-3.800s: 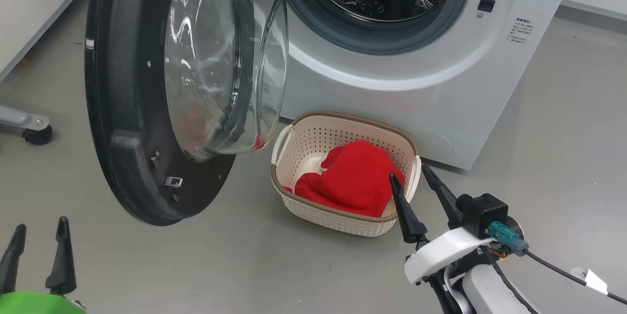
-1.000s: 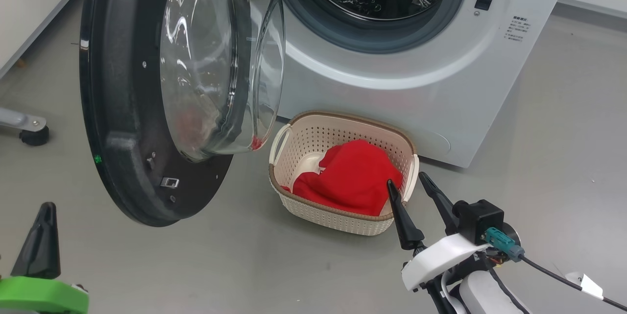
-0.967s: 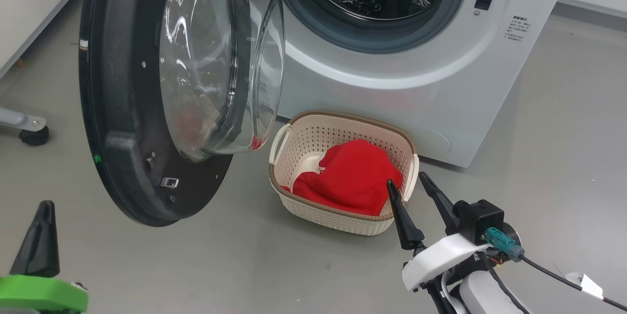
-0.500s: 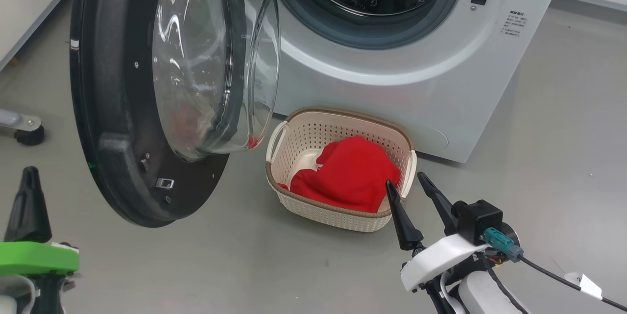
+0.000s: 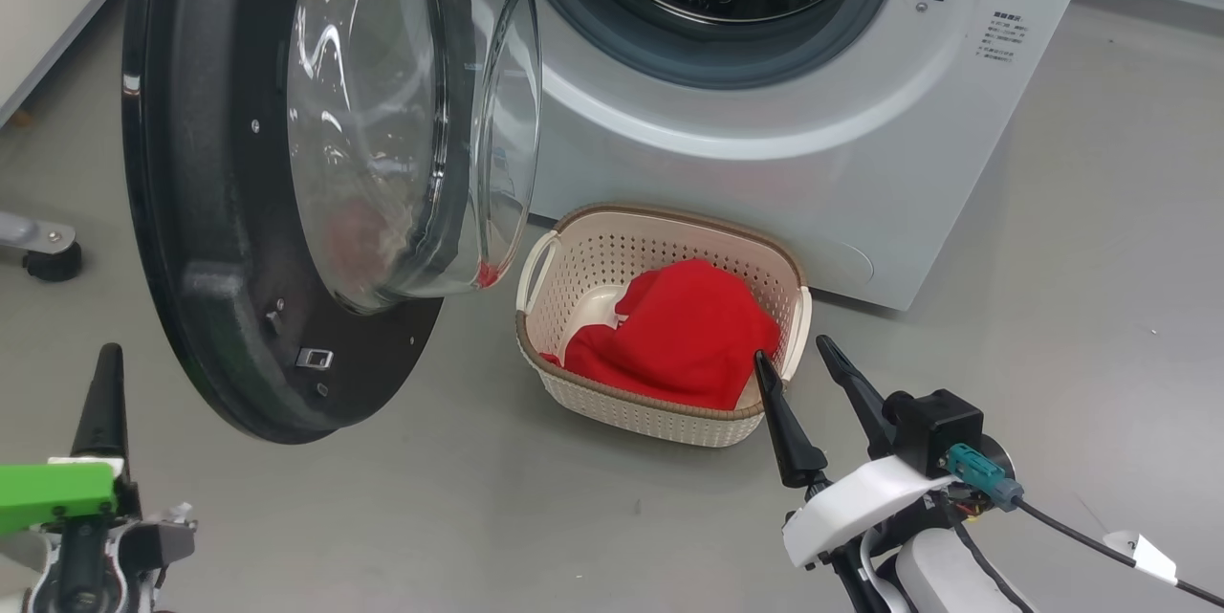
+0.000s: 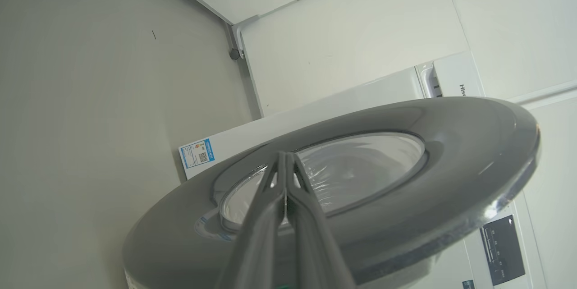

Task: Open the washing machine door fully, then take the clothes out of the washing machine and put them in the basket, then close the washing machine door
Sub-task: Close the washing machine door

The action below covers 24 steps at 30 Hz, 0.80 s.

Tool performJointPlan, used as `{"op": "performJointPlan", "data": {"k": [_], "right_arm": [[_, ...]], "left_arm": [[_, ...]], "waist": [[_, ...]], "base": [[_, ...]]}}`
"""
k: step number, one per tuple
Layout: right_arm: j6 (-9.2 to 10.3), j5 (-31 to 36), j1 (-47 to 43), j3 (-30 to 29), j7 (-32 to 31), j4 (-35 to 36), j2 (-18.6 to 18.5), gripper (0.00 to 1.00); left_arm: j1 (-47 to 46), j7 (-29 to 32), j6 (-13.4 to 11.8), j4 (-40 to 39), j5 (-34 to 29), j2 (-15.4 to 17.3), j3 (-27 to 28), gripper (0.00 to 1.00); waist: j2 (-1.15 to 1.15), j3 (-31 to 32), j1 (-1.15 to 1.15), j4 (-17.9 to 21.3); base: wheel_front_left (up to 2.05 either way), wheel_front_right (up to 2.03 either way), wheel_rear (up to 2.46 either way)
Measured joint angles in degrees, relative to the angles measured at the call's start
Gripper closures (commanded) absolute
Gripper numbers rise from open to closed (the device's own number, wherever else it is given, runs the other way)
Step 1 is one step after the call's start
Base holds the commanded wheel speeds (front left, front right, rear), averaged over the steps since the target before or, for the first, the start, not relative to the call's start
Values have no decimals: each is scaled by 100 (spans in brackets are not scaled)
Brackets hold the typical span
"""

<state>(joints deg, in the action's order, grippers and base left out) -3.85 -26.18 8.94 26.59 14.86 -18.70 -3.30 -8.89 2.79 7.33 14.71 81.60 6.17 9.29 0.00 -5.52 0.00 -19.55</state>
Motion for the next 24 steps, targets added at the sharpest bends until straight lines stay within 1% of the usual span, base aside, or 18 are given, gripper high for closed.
{"op": "performJointPlan", "data": {"k": [3,6,8,15,19,20,24], "right_arm": [[0,0,0,1,0,1,0,0],[0,0,0,1,0,1,0,0],[0,0,1,1,0,1,0,0],[0,3,3,1,0,-3,0,0],[0,5,5,3,0,-5,0,0],[-1,5,5,9,0,-10,0,0],[-1,7,7,18,0,-15,0,0]], "left_arm": [[-61,310,-12,97,582,-66,197,100],[-86,671,-160,141,1085,-180,279,100],[-108,888,-261,149,1356,-200,342,100],[-170,1541,-578,148,1727,-122,336,100],[-170,1896,-654,112,1901,-107,285,100],[-170,2033,-689,85,2002,-73,246,100],[-169,2306,-771,-19,2073,31,185,100]], "waist": [[0,-15,0,1],[0,-29,0,2],[0,-38,0,3],[0,-59,0,14],[0,-73,0,27],[0,-80,0,35],[0,-96,0,55]], "base": [[0,0,0],[0,0,0],[0,0,0],[0,0,0],[0,0,0],[0,0,0],[0,0,0]]}}
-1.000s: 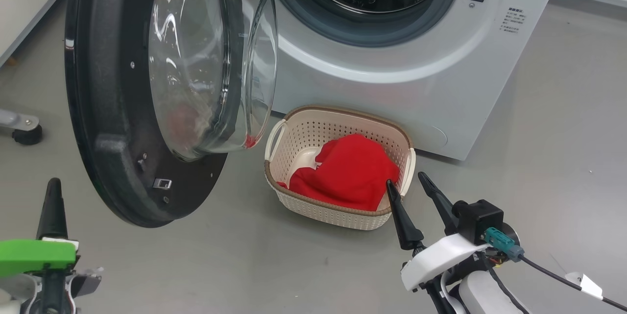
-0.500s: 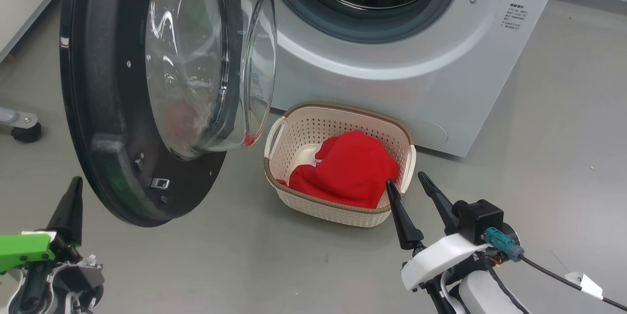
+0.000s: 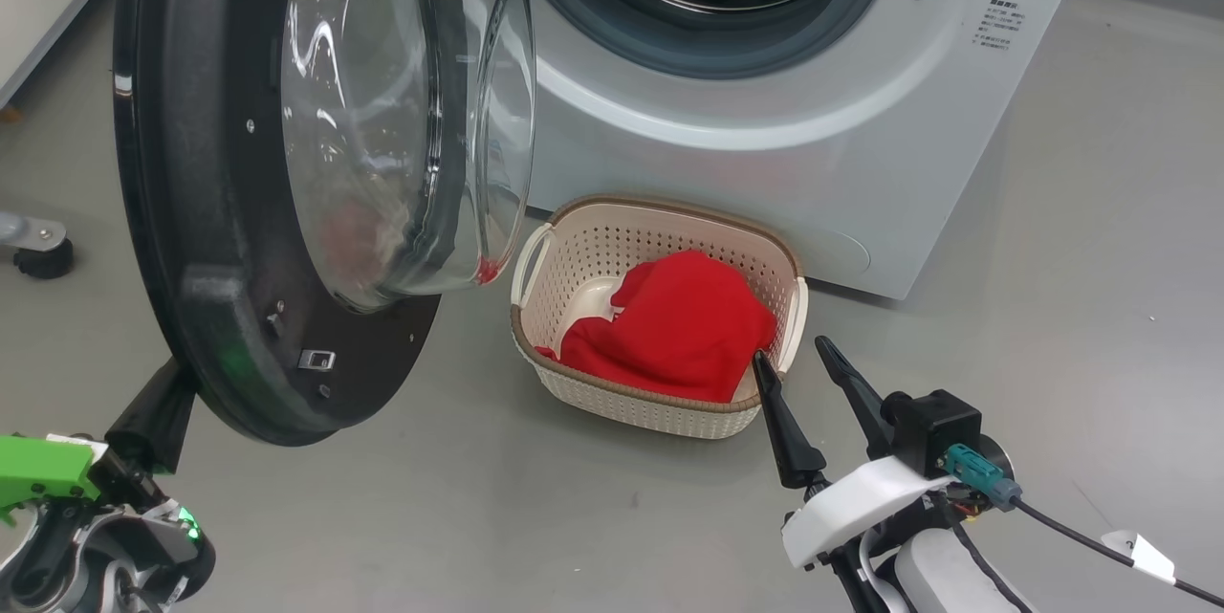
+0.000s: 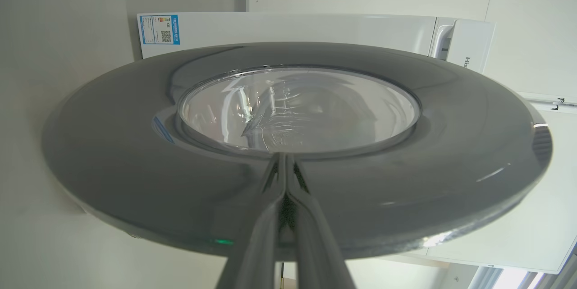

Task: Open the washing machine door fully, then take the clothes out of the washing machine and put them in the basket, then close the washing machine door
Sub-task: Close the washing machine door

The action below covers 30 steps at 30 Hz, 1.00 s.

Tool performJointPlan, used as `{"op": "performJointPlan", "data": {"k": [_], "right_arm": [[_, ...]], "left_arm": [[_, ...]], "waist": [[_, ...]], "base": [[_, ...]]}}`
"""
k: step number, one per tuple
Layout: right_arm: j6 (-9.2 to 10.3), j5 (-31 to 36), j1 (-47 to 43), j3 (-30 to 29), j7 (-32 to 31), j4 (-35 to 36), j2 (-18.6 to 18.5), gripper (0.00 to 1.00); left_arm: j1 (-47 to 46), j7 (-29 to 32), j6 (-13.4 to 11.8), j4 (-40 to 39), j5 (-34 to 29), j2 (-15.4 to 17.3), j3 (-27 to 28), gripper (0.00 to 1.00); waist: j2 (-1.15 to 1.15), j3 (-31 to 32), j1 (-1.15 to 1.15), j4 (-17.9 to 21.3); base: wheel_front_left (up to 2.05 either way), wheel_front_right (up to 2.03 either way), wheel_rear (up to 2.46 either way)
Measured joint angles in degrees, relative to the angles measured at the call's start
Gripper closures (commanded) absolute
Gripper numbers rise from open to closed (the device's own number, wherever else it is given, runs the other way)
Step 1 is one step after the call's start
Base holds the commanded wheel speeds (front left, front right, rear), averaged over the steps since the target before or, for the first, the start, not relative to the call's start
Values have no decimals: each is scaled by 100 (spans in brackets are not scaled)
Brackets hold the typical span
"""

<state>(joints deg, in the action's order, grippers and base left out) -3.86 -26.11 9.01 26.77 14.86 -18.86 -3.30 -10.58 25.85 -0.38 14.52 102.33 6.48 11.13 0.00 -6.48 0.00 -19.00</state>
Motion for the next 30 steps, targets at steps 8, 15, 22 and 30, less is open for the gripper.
{"op": "performJointPlan", "data": {"k": [8,15,22,30], "right_arm": [[0,11,16,26,0,-10,0,0],[-1,53,32,38,0,-40,0,0],[-4,54,131,110,0,-66,-1,0],[0,53,165,91,0,-36,-1,0]], "left_arm": [[8,431,-69,-146,78,45,-108,100],[24,711,-110,-289,252,42,-236,100],[184,891,-142,-480,357,40,-233,100],[259,1096,-185,-765,358,12,-399,100]], "waist": [[0,-32,0,52],[0,-52,0,111],[0,-87,0,270],[0,-191,0,505]], "base": [[0,0,0],[0,0,0],[0,0,0],[0,0,0]]}}
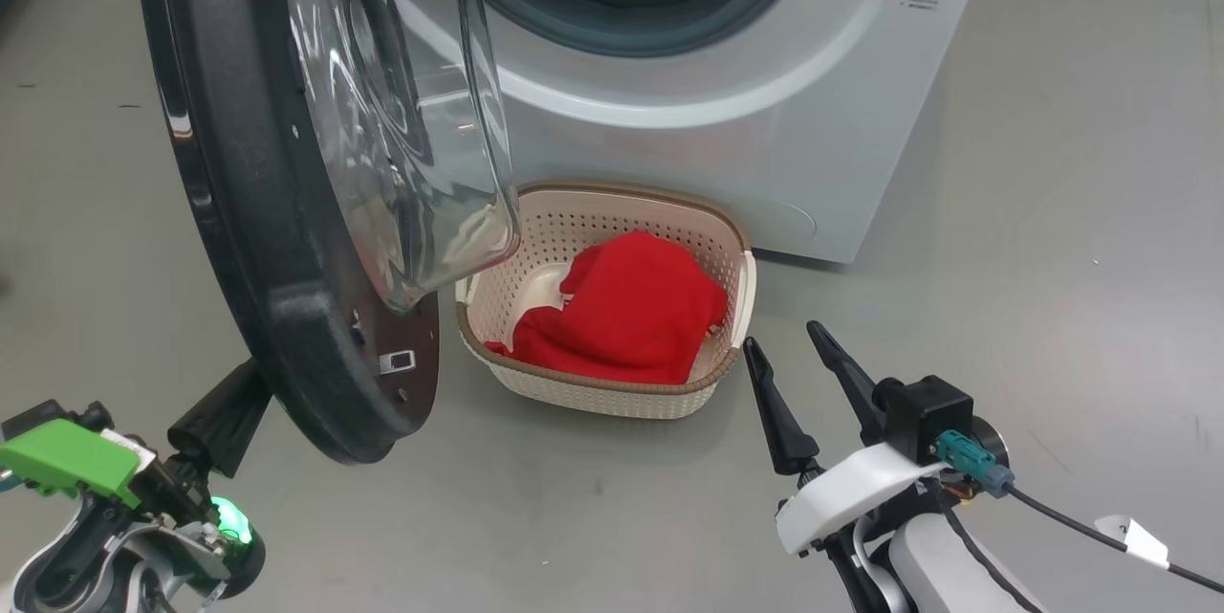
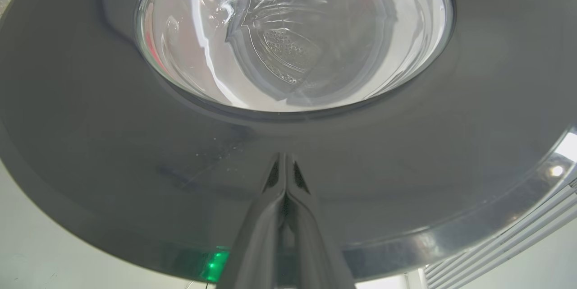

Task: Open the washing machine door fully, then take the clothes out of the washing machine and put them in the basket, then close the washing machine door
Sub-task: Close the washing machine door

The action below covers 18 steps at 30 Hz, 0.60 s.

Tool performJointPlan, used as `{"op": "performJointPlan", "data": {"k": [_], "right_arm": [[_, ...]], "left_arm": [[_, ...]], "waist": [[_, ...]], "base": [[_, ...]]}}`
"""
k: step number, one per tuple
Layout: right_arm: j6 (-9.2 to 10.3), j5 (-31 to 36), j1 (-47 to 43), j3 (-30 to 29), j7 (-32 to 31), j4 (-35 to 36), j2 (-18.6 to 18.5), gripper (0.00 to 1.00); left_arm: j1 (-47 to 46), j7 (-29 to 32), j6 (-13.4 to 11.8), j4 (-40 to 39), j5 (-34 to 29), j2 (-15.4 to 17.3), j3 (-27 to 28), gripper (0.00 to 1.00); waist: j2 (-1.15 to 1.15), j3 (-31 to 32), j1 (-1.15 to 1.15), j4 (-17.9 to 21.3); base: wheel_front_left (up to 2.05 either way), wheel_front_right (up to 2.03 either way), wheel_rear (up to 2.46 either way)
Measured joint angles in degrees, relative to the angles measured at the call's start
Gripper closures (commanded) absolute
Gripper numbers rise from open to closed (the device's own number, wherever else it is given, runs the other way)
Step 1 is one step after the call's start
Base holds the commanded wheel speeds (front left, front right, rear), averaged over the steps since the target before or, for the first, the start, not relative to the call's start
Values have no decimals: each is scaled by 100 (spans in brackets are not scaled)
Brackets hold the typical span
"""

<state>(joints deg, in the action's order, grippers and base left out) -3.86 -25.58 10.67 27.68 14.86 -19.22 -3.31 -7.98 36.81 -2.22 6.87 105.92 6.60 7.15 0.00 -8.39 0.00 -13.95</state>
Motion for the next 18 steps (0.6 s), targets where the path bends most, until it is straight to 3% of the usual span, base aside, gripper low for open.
{"op": "performJointPlan", "data": {"k": [18], "right_arm": [[104,-189,127,-252,0,200,-1,0]], "left_arm": [[12,178,-52,-405,115,-45,-75,100]], "waist": [[0,-256,0,746]], "base": [[0,0,0]]}}
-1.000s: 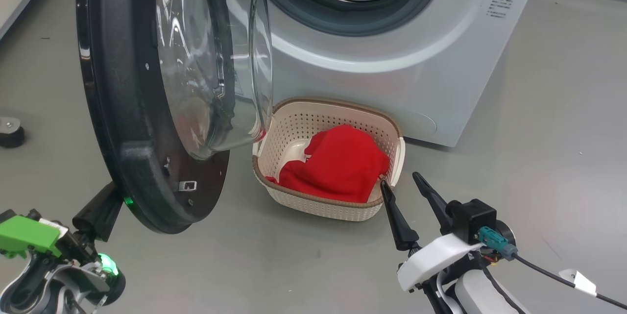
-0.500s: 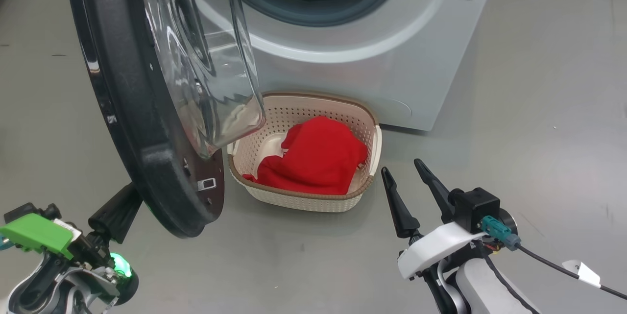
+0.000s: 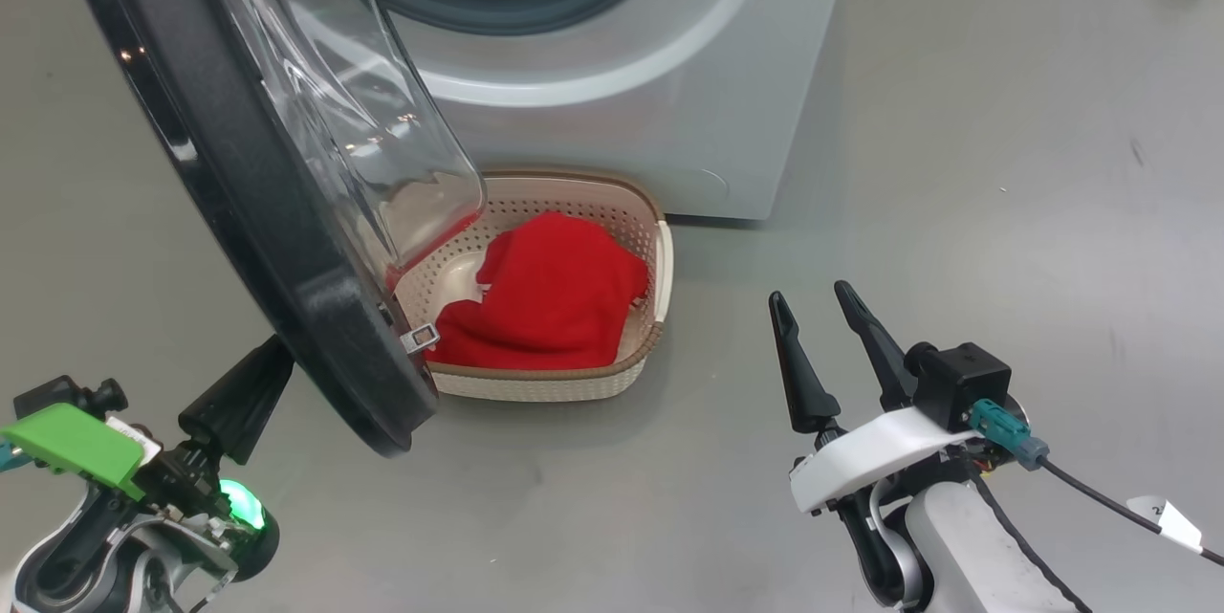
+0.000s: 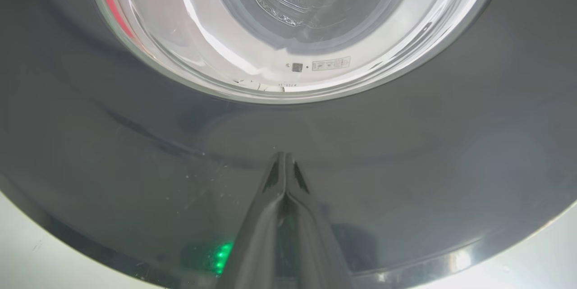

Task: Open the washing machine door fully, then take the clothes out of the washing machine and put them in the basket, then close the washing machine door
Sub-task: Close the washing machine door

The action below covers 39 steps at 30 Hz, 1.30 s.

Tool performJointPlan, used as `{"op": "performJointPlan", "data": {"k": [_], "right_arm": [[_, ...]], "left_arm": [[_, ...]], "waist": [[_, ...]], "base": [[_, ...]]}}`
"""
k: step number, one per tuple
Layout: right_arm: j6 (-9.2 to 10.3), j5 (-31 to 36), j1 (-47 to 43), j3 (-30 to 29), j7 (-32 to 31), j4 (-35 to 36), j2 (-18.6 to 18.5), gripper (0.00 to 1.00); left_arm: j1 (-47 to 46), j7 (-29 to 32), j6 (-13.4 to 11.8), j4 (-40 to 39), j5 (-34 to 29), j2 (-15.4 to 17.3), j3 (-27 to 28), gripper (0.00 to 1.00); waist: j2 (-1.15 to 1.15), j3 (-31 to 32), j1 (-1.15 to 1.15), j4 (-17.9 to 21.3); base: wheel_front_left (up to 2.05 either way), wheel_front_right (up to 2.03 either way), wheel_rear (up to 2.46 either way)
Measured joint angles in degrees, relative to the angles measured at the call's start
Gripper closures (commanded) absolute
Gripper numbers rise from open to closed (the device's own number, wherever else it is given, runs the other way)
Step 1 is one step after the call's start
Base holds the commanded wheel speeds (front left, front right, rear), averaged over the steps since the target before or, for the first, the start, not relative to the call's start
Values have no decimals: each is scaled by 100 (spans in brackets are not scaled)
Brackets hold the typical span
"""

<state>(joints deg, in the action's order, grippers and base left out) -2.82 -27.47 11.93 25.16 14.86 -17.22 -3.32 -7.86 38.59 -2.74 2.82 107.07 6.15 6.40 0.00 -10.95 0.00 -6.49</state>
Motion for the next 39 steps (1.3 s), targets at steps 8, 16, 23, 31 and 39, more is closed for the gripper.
{"op": "performJointPlan", "data": {"k": [8,16,23,31,39], "right_arm": [[92,-20,69,-31,0,53,0,0],[155,-12,77,-70,0,134,1,0],[198,-24,81,-59,0,218,3,0],[242,-80,97,-31,0,339,2,0],[256,-208,176,33,0,494,10,0]], "left_arm": [[-4,11,-54,-168,43,1,-31,100],[-15,18,-110,-287,85,1,-85,100],[-116,-68,-158,-316,83,-4,-87,100],[-333,-334,-208,-305,-111,-18,-48,100],[-659,-800,-210,-279,-227,-43,294,100]], "waist": [[0,-120,0,436],[0,-254,0,897],[0,-385,0,1300],[0,-556,0,1723],[0,-752,0,2111]], "base": [[0,0,0],[0,0,0],[0,0,0],[0,0,0],[0,0,0]]}}
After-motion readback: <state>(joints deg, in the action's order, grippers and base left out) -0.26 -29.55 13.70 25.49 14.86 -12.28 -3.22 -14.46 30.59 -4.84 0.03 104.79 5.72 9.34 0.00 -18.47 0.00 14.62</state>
